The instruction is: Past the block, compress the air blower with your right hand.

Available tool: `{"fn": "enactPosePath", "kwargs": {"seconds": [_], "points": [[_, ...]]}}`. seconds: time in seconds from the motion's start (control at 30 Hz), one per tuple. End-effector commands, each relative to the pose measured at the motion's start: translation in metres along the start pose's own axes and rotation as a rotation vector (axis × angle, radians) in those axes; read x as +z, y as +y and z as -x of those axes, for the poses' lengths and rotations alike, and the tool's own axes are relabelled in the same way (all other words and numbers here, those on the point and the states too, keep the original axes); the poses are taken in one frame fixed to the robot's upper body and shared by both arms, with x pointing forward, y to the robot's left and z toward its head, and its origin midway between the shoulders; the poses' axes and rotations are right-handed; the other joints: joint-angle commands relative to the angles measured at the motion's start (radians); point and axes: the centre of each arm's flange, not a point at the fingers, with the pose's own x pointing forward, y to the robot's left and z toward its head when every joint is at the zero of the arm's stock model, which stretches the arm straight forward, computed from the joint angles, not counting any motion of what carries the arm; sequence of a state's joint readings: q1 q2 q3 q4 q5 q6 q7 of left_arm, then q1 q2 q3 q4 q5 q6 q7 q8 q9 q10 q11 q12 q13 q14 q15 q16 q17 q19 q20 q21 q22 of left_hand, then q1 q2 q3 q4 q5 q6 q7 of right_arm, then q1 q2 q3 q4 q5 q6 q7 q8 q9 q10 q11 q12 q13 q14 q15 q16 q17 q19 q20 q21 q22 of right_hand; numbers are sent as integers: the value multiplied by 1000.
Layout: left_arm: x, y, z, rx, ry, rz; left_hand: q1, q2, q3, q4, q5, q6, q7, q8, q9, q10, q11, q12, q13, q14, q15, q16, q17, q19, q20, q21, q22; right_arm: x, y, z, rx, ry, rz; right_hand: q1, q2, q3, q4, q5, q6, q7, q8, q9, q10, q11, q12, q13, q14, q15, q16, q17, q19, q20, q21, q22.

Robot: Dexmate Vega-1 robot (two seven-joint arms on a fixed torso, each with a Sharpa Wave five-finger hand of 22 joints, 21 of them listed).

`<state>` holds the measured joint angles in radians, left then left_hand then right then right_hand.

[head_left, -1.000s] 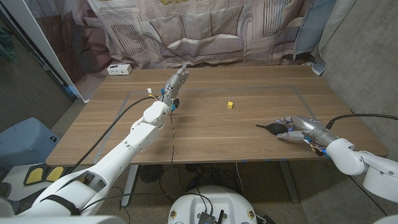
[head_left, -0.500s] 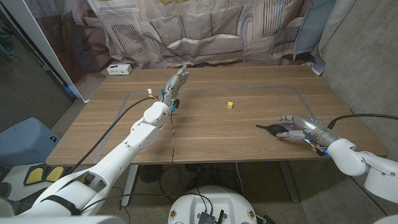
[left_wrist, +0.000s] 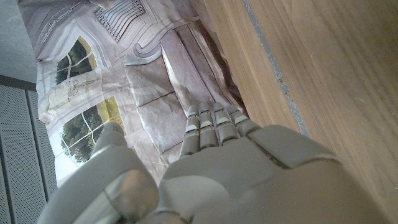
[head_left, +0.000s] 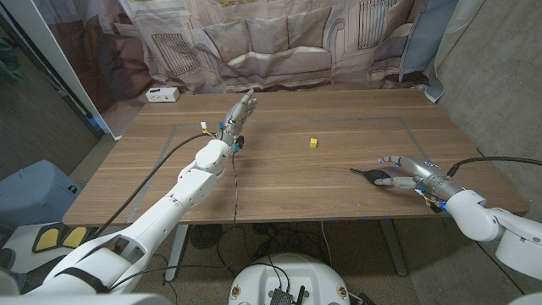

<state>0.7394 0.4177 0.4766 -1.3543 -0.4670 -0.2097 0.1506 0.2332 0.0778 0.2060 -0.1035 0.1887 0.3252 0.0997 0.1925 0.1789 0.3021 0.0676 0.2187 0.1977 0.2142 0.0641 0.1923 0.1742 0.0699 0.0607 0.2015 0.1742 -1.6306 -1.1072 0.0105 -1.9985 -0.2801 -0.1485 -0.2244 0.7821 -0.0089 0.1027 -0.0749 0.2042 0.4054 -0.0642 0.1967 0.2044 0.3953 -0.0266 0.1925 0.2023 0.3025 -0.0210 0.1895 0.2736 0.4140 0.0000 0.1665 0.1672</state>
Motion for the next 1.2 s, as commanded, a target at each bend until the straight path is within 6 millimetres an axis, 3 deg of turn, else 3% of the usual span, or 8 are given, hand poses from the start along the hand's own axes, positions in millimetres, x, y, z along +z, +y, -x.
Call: {"fn": "enactPosePath", "kwargs": {"seconds": [0.03, 0.43, 0.8, 1.2], "points": [[4, 3, 2, 6, -15, 2, 2, 13, 5, -5, -3, 9, 2, -1, 4, 6, 3, -3, 4, 4, 0, -4, 6, 10, -1, -3, 5, 3, -4, 4, -68, 4, -55, -16, 0, -6, 6, 6, -20, 6, -1, -1, -8, 21, 1, 3, -19, -1, 0, -3, -14, -9, 10, 4], [2, 6, 6, 9, -25, 19, 3, 15, 6, -6, -3, 9, 2, -1, 4, 7, 5, -3, 4, 3, 0, -4, 5, 10, -2, -2, 5, 9, -12, 0, -109, -17, -76, -35, 6, -7, 11, 9, -51, 25, -7, -1, -44, 58, -6, 3, -56, 1, -4, -10, -29, -30, 14, 3], [3, 9, 8, 6, -27, 22, 4, 15, 7, -6, -3, 9, 3, -1, 4, 6, 5, -3, 4, 4, 0, -4, 5, 11, -2, -3, 5, 14, -19, -3, -157, -26, -104, -46, 11, -7, 16, 10, -66, 28, -10, -1, -44, 58, -3, 3, -59, 1, 0, -12, -31, -31, 16, 3], [5, 7, 3, -11, -34, 19, 4, 15, 8, -7, -4, 8, 2, -2, 4, 7, 5, -3, 4, 3, 0, -4, 5, 11, -2, -3, 5, 16, -24, -11, -223, -35, -160, -61, 17, -8, 21, 10, -74, 55, -8, -2, -45, 61, 0, 2, -58, 2, 5, -15, -32, -31, 19, 3]]}}
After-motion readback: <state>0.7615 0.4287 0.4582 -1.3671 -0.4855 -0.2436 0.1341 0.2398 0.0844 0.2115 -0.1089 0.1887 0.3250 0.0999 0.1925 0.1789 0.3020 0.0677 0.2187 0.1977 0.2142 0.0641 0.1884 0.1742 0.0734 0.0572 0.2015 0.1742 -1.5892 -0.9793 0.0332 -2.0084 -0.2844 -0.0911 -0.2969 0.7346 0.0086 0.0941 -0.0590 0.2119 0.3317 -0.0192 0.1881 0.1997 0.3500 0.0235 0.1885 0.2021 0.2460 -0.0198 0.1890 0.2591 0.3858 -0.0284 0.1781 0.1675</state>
